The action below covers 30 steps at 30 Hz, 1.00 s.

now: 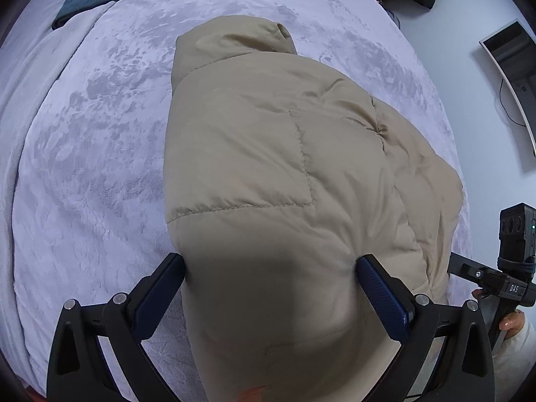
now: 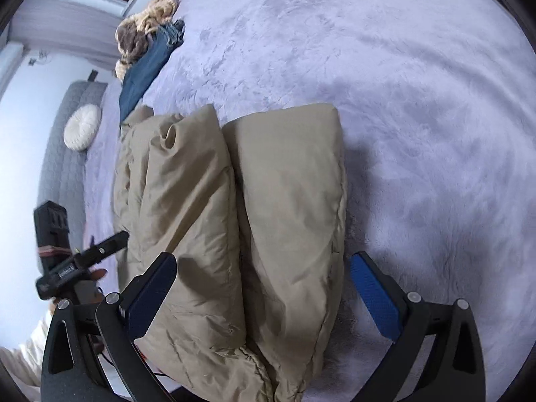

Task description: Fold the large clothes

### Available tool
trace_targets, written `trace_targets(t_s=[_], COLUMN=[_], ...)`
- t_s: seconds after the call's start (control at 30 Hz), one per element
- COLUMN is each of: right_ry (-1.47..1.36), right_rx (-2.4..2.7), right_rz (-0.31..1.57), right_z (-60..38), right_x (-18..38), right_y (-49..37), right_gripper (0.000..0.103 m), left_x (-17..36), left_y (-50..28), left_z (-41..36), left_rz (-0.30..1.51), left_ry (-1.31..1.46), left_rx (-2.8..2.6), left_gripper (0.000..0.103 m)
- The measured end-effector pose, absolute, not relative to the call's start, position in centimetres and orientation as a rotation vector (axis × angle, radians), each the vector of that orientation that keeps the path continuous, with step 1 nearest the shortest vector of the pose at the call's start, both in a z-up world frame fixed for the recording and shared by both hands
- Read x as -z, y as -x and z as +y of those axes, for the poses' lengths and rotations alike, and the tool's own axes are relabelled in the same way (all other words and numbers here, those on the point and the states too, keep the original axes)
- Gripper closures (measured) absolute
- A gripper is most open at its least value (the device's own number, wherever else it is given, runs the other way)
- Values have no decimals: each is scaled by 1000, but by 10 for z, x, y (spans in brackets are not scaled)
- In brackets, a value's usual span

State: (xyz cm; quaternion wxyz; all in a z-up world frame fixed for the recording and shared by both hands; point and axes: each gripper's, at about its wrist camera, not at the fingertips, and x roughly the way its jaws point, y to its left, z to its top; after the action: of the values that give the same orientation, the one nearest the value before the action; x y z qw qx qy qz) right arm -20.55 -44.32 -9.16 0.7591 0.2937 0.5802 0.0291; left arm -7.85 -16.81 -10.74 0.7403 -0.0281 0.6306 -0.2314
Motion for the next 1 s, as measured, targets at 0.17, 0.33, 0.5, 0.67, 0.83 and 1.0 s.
trace_targets(t_s=[0.17, 0.33, 0.5, 0.67, 0.83, 1.0], right_ry=[-654, -825, -846, -899, -652, -630], right_rx=[-28, -74, -122, -208, -74, -33], right_rz=[1342, 1365, 1338, 1306, 1246, 1060], right_z=[-451, -466, -465, -466, -459, -461], right_x=[122, 153, 156, 153, 106, 49], right_y=[190, 188, 190, 191, 189, 192], right_gripper=[0, 0, 0, 0, 0, 0], left_x=[111, 113, 130, 169, 174, 181], left_y=[76, 71, 41, 23, 19, 19], left_z=[-168, -165, -133, -119, -129, -136], left_rz=[1390, 1399, 1436, 1523, 1515, 1513], left_ry=[62, 84, 317, 503, 504, 511], left_rx=[509, 549, 644, 764, 805, 813], left_gripper=[0, 0, 0, 0, 0, 0])
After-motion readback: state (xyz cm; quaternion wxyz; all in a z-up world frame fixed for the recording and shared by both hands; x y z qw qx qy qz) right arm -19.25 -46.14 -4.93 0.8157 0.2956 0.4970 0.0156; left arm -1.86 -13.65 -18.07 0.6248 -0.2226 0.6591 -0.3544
